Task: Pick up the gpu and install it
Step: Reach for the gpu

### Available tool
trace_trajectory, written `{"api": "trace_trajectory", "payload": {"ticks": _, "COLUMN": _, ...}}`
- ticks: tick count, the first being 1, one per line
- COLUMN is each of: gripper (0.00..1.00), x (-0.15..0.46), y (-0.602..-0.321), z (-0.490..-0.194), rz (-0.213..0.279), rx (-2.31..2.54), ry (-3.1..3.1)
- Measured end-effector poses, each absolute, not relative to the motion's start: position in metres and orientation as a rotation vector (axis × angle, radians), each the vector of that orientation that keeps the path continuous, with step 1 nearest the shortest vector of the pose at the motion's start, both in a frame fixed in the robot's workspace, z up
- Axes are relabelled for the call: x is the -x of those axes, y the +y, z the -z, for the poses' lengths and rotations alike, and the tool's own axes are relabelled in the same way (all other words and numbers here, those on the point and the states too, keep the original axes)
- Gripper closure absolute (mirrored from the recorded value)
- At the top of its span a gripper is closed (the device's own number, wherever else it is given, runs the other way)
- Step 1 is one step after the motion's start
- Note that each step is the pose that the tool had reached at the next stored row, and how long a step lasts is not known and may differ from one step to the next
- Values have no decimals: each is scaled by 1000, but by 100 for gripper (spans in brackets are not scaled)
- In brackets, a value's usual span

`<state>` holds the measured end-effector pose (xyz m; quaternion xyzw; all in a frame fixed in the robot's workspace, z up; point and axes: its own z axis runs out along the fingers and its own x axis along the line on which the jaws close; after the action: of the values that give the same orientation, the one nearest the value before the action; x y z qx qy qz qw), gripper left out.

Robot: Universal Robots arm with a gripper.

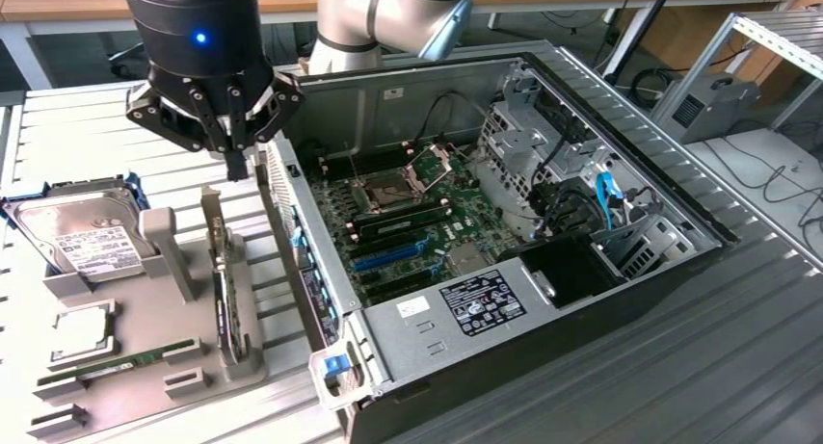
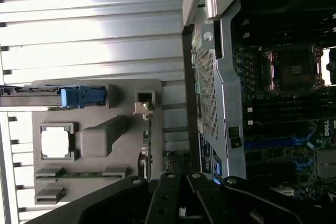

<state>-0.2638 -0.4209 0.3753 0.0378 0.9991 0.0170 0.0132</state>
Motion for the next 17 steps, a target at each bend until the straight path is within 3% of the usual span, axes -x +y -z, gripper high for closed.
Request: {"api": "trace_trajectory", "payload": {"ticks": 17, "gripper": 89, "x": 264, "y": -440, "z": -375, "rz": -27, "rx": -117, "ry": 3112}}
